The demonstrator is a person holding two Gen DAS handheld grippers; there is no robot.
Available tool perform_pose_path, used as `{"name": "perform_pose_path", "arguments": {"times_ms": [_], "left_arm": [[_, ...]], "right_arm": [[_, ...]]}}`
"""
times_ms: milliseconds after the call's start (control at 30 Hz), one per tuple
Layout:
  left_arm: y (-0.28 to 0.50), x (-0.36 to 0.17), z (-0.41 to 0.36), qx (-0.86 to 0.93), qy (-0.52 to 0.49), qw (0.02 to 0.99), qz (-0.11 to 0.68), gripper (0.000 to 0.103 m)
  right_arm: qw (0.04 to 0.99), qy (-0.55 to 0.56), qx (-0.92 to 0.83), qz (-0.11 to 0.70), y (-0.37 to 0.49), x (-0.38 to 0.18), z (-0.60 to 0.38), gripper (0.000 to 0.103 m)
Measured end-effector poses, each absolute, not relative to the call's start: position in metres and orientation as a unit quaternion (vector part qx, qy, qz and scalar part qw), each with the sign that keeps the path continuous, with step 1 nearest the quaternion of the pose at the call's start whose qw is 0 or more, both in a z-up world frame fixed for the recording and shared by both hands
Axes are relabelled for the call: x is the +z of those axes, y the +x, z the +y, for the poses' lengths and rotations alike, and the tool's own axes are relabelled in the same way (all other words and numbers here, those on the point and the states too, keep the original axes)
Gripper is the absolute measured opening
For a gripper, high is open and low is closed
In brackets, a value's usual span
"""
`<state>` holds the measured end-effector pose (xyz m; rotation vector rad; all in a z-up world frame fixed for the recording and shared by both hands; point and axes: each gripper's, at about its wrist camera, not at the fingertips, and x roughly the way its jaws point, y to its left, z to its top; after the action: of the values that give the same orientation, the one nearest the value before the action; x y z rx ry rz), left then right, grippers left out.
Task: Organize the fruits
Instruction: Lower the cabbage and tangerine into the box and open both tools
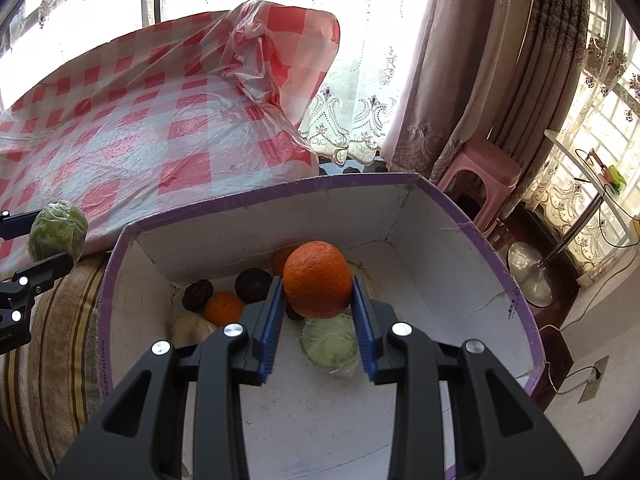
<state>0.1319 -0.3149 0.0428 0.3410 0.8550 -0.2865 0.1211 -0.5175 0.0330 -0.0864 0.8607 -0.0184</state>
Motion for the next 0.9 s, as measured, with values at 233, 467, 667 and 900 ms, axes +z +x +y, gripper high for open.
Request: {"name": "perform_pose_path", "arguments": {"times_ms": [233, 467, 667, 900], "left_arm": [[0.135, 0.034, -0.350, -0.172, 0.182, 0.872, 0.420, 0.058], [0.134, 0.022, -0.379, -0.195, 0.199, 0.859, 0.429, 0.058], [0.136, 0.015, -0.398, -0.207, 0.214, 0.851, 0.433, 0.058], [0.139, 0.002, -0.421, -0.225, 0.227, 0.835, 0.448, 0.058]], "right_arm": [[0.900, -0.045, -0.030, 0.433, 0.124, 0.022, -0.536, 0.033], [0.889, -0.049, -0.048, 0.452, 0.129, 0.007, -0.549, 0.033], [0.880, -0.055, -0.062, 0.468, 0.132, -0.004, -0.559, 0.033], [0.867, -0.070, -0.078, 0.487, 0.136, -0.018, -0.570, 0.033]]}}
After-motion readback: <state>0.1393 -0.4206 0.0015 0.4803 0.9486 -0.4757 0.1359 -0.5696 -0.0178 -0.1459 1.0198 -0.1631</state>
